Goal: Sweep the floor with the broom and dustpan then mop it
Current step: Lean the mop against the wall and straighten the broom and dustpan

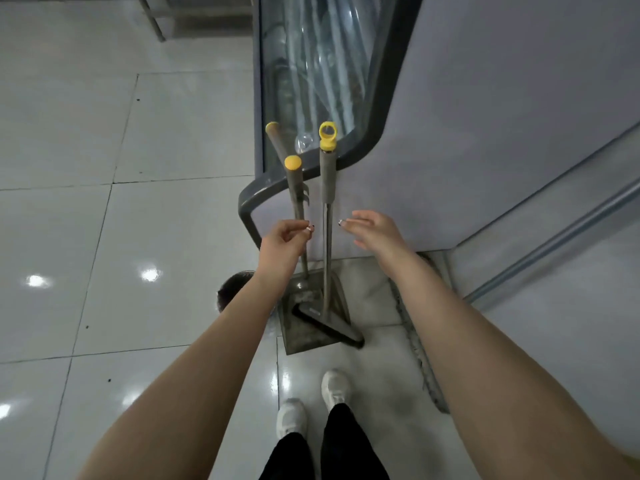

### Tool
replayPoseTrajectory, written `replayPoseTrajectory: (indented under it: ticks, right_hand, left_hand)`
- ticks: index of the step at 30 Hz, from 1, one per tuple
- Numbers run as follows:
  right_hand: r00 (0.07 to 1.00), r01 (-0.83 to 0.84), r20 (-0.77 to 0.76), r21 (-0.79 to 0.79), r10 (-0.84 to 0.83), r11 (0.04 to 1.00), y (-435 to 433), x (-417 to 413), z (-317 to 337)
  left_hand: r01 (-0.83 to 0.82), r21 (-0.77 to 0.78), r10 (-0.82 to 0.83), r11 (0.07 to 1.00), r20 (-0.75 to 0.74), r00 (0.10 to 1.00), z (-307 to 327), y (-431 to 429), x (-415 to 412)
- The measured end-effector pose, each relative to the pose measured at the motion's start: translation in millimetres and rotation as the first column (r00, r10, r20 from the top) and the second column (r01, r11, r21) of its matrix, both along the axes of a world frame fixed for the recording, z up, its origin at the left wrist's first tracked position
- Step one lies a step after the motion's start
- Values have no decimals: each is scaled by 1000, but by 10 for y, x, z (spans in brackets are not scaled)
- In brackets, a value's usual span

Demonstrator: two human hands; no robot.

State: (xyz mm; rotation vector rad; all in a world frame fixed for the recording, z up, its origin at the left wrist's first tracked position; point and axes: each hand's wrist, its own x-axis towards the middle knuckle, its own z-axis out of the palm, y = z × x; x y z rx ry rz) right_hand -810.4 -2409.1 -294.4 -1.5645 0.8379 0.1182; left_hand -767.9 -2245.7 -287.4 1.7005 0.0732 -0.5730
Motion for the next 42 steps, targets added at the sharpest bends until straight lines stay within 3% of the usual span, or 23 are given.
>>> replayPoseTrajectory:
  ticks: [5, 11, 22, 28, 42]
  right_hand:
    - [997, -73, -10, -22, 73, 997, -203, 287, -490]
    - [992, -106, 58, -30, 108, 994, -378, 553, -872]
    - [977, -95, 188, -13, 96, 995, -335, 747, -1128]
    - [950, -69, 300, -84, 91, 994, -311, 583, -1169]
    - [912, -10, 410, -14, 15, 1000, -327, 295, -615]
  left_hand:
    - [-42, 29, 43, 999, -41, 998, -499, -256, 173]
    - [29, 28, -29, 999, -30, 999, -952, -455, 351]
    - [121, -2, -121, 993, 15, 993, -1511, -710, 587]
    - [205, 69, -208, 976, 52, 977, -1598, -683, 517]
    - [331, -28, -327, 943, 87, 941, -1286, -678, 291]
